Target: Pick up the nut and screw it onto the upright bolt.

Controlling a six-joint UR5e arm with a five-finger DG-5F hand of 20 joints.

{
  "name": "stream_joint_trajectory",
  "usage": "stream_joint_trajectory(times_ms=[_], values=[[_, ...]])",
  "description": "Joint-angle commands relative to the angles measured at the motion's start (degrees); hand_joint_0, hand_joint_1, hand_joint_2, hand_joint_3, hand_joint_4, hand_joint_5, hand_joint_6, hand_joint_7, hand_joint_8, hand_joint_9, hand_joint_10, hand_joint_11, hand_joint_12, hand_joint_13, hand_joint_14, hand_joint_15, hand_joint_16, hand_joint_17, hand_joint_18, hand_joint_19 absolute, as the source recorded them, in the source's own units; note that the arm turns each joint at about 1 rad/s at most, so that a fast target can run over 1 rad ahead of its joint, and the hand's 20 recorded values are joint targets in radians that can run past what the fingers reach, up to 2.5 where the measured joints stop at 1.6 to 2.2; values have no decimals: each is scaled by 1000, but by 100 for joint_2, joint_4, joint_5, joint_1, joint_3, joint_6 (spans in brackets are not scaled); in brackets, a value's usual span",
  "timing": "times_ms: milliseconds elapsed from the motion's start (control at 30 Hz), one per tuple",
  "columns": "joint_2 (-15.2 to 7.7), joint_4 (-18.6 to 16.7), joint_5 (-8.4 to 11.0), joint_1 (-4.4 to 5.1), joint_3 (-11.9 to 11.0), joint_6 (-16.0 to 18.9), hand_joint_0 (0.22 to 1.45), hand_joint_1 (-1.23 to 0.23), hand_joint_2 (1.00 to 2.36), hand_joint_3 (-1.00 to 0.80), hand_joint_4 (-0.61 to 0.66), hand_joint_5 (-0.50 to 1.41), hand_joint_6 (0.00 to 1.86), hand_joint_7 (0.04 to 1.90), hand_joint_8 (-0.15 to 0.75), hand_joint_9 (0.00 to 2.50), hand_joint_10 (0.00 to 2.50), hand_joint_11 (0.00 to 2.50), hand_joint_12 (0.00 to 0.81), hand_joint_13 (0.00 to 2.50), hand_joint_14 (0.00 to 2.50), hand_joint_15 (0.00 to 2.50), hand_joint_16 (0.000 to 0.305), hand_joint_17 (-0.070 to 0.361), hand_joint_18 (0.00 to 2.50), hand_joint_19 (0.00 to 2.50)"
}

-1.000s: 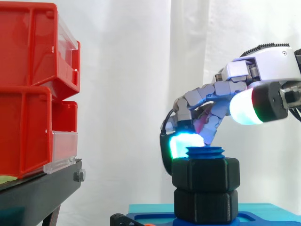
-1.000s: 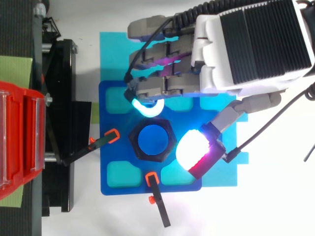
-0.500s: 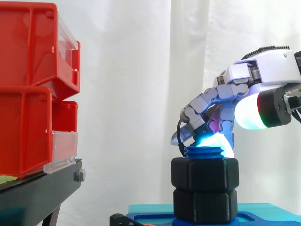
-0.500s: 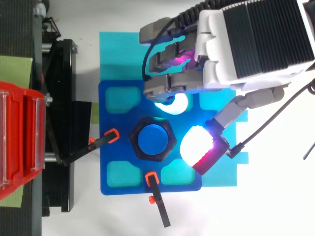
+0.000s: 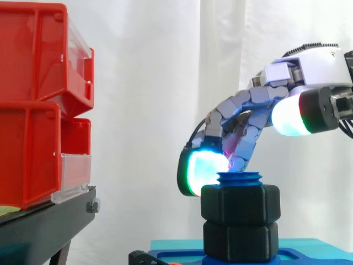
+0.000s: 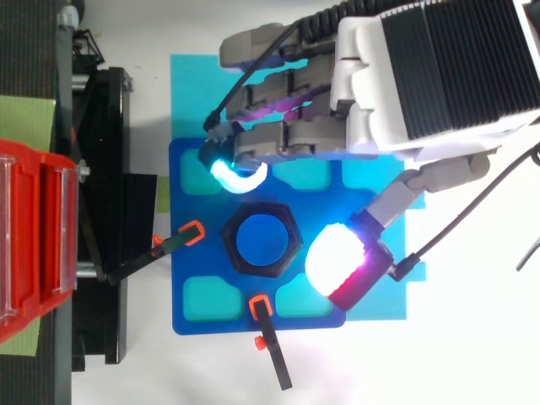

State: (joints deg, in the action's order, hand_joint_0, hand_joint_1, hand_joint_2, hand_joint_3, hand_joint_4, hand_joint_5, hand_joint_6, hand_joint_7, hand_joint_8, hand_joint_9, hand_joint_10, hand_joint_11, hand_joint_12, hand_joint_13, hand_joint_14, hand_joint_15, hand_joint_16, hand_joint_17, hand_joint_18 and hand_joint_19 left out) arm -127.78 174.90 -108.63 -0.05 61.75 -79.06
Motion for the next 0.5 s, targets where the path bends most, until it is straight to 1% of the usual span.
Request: stream_joint_trajectory(times_ms=[0,100,133,233,300,367,400,467], values=[[-2,-18,17,49,-23,14,489,-189,1000,-500,183,-131,502,693,230,820,0,0,269,589,0,0,30,68,211,0],[-2,-26,61,84,-23,22,487,-183,1000,-500,178,-134,502,678,227,788,0,0,276,569,0,0,31,70,189,0],[-2,-26,114,119,-14,22,487,-181,1000,-500,178,-135,502,674,225,784,0,0,277,567,0,0,31,70,183,0],[-2,-18,193,181,-14,40,486,-179,1000,-500,172,-136,502,670,223,770,0,0,278,553,0,0,31,71,178,0],[-2,-26,228,233,-23,49,485,-176,1000,-500,169,-137,502,667,224,763,0,0,280,549,0,0,32,71,165,0],[-2,-26,245,251,-14,66,485,-174,1000,-500,172,-137,502,672,222,757,0,0,280,545,0,0,32,72,161,0],[-2,-53,272,295,-14,66,485,-173,1000,-500,172,-137,502,674,222,753,0,0,281,540,0,0,32,72,161,0],[-2,-88,298,321,-14,66,485,-173,1000,-500,176,-135,502,699,225,752,0,0,282,539,0,0,32,72,161,0]])
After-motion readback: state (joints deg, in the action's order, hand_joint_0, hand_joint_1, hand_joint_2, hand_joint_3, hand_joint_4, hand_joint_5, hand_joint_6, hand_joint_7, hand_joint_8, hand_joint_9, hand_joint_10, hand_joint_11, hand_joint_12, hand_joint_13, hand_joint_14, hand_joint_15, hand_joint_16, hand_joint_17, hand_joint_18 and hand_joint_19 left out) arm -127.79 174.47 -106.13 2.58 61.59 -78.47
